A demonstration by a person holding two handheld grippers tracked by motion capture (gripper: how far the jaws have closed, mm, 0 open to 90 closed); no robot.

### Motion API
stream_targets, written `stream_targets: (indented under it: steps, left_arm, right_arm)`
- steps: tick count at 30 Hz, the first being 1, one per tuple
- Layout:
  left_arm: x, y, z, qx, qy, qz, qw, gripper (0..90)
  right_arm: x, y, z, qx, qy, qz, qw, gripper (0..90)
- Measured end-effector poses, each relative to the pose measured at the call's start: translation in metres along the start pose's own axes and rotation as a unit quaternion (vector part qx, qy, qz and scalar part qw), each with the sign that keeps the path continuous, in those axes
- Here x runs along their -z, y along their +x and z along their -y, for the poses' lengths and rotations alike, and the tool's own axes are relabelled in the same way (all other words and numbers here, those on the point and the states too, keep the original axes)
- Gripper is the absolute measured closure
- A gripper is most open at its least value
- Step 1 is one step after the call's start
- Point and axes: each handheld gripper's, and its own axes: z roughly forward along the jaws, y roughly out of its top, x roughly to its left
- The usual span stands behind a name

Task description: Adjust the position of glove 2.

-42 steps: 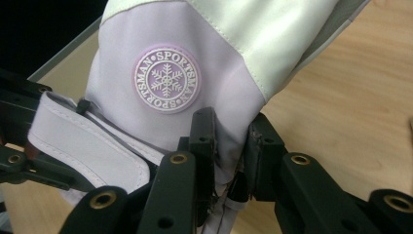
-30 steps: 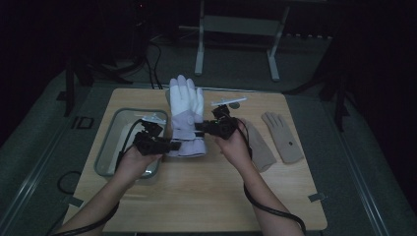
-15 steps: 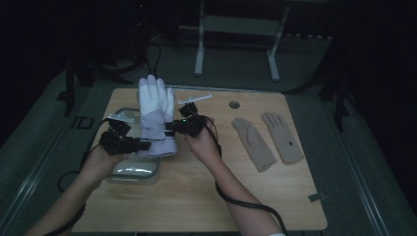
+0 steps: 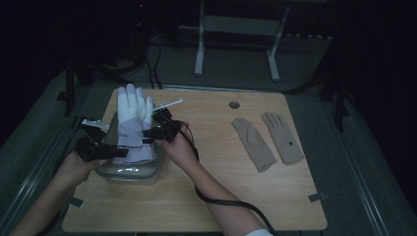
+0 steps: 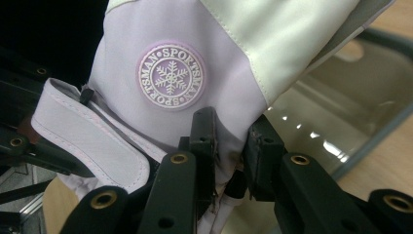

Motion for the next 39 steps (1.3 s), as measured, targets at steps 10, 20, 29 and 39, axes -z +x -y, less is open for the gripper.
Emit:
stream_targets:
  steps: [10, 20, 29, 39]
  left_arm:
    - [-0.016, 0.015, 0.019, 0.012, 0.041, 0.008, 0.9991, 71.6]
    - [-0.03, 0.018, 0.028, 0.018, 0.051, 0.01, 0.9985, 65.8]
    - [-0.036, 0.009, 0.024, -0.009, 0.079, -0.029, 0.9964, 57.7]
    - [-0.041, 0.006, 0.024, -0.015, 0.073, -0.049, 0.996, 51.3]
  right_arm:
    - [-0.031, 0.003, 0.019, -0.014, 0.043, 0.001, 0.999, 76.4]
    - [-0.039, 0.002, 0.03, -0.019, 0.069, 0.01, 0.9974, 76.9]
    - [-0.046, 0.001, 0.034, -0.014, 0.102, 0.019, 0.9945, 77.0]
    - [-0.05, 0.005, 0.028, 0.004, 0.124, 0.033, 0.9918, 62.3]
